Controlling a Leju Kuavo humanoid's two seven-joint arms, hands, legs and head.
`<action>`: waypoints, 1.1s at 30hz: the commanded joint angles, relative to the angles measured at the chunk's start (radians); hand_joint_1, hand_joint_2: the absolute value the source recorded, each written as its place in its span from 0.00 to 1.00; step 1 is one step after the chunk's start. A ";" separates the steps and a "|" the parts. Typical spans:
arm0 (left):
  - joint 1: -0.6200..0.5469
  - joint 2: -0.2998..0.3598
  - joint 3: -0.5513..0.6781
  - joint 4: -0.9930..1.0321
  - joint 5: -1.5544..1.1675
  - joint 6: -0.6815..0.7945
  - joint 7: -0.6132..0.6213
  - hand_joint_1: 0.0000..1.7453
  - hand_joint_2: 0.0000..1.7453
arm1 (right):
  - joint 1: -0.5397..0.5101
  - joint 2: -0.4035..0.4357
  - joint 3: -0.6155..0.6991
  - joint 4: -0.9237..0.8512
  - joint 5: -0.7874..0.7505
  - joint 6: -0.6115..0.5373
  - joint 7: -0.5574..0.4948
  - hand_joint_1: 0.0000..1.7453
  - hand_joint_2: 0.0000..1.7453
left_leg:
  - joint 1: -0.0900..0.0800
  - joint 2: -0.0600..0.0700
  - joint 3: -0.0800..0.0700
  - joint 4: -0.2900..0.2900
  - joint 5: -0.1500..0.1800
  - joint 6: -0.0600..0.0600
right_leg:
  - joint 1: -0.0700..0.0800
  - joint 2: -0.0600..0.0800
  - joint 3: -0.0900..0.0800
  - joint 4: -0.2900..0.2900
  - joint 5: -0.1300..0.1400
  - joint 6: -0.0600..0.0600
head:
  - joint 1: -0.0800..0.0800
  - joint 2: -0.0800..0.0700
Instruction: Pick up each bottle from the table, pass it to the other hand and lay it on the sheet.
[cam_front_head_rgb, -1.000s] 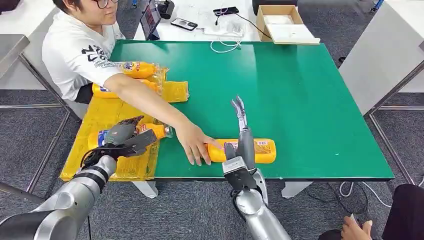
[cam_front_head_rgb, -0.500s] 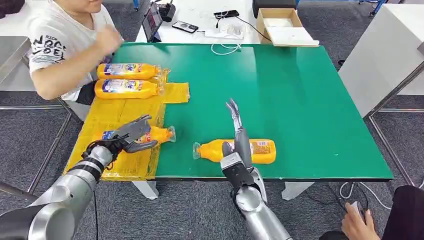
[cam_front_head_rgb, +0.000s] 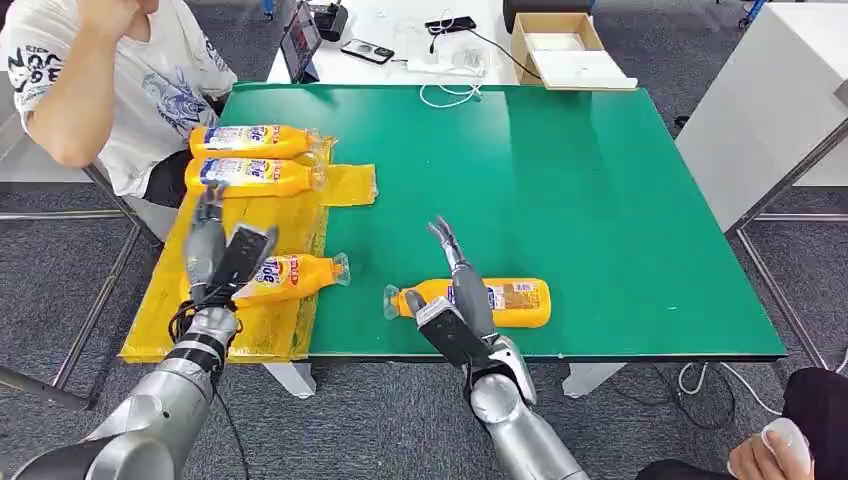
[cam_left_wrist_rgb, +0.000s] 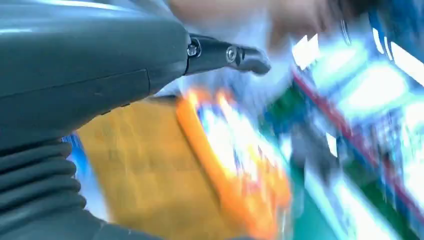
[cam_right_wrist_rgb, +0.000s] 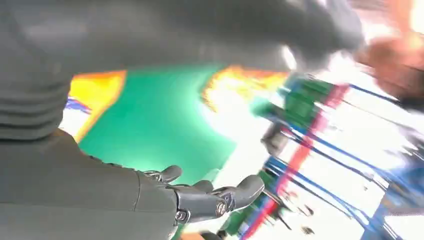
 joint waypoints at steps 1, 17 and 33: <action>0.194 -0.092 0.045 -0.546 -0.123 0.027 -0.002 0.00 1.00 | -0.179 -0.191 0.055 0.244 0.117 0.130 0.128 0.00 1.00 | 0.000 0.000 0.001 0.000 -0.001 0.002 | 0.001 -0.001 0.002 -0.001 -0.001 -0.001 | 0.000 0.000; 0.239 -0.111 0.027 -0.625 -0.132 0.027 -0.002 0.00 1.00 | -0.183 -0.405 0.093 0.219 0.120 0.324 0.199 0.00 1.00 | -0.001 -0.003 -0.003 0.000 -0.001 0.002 | 0.000 -0.004 0.000 -0.001 -0.002 0.000 | 0.000 0.000; 0.179 -0.111 -0.149 -0.422 0.056 0.027 -0.002 0.00 1.00 | -0.337 -0.690 0.278 0.125 -0.013 0.664 0.361 0.00 1.00 | -0.004 -0.002 -0.006 0.001 0.001 0.004 | -0.004 -0.002 -0.004 0.000 0.001 0.002 | -0.001 0.000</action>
